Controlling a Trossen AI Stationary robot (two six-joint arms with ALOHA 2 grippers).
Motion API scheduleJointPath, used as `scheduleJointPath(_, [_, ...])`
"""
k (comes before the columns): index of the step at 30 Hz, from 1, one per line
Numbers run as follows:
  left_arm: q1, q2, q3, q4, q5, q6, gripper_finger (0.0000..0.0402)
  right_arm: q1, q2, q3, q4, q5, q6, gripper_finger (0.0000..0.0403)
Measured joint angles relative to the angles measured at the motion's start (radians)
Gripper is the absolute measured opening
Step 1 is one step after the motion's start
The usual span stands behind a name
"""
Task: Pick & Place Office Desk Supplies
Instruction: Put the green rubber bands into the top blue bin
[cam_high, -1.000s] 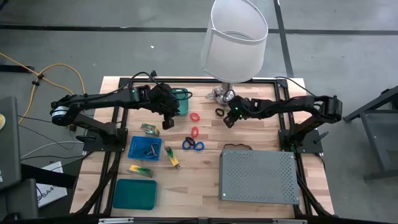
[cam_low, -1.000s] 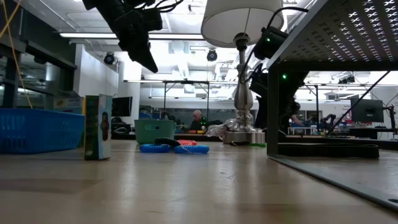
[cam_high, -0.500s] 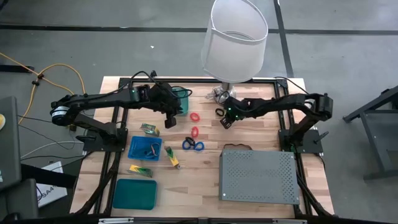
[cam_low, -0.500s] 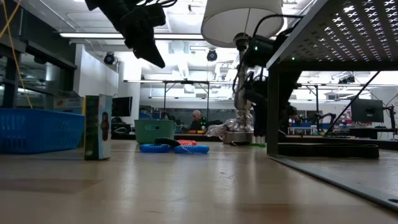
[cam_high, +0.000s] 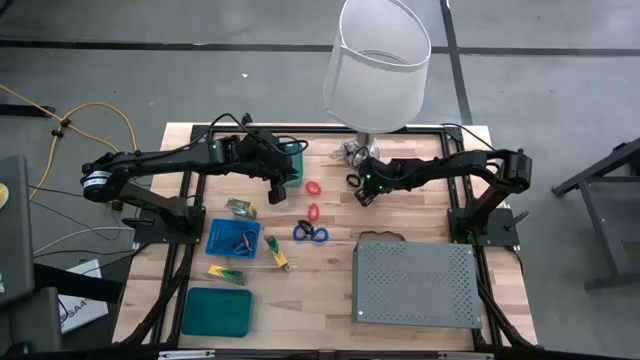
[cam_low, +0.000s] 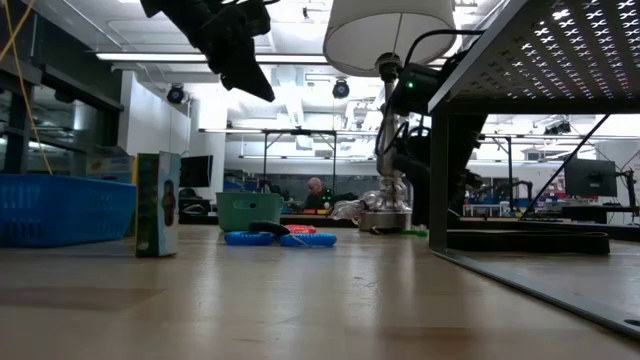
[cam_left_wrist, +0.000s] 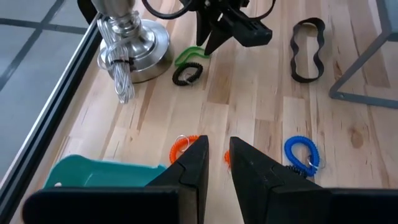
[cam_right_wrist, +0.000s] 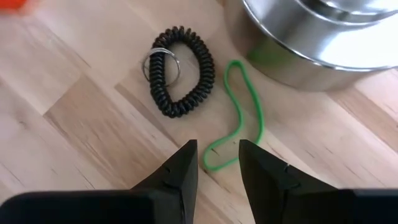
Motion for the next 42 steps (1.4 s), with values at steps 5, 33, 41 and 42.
scheduleJointPath(5, [0.0,0.0,0.0,0.001,0.0,0.0,0.0061,0.013,0.0,0.0,-0.005,0.009,0.0,0.0105])
scheduleJointPath(33, [0.0,0.0,0.0,0.001,0.0,0.0,0.0061,0.025,0.058,0.001,0.011,0.028,-0.018,0.0062])
scheduleJointPath(41, [0.0,0.0,0.0,0.001,0.0,0.0,0.0061,0.025,0.058,0.0,0.008,0.058,0.001,0.0006])
scheduleJointPath(42, [0.0,0.0,0.0,0.001,0.0,0.0,0.0061,0.025,0.058,0.0,0.008,0.058,0.002,0.0005])
